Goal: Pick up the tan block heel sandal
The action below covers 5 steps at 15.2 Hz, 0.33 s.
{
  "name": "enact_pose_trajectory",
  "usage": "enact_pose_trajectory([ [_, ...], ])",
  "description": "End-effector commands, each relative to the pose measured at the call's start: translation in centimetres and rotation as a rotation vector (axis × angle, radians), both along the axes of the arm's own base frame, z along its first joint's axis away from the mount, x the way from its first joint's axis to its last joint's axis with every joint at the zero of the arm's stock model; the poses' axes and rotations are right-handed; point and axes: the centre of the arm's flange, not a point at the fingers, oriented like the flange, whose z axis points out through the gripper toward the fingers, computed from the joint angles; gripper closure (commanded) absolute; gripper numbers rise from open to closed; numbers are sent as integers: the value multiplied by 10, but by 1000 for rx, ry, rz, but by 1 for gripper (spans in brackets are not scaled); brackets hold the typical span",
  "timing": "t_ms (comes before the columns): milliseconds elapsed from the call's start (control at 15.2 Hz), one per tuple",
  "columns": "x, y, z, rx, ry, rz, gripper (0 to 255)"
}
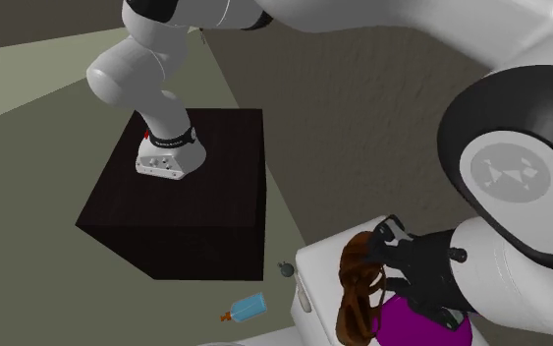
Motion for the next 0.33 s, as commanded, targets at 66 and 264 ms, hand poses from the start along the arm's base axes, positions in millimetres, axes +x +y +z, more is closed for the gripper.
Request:
enact_pose_trajectory([
  [66, -1, 0, 17, 0, 0, 0, 255],
  [264, -1, 0, 23, 0, 0, 0, 255],
])
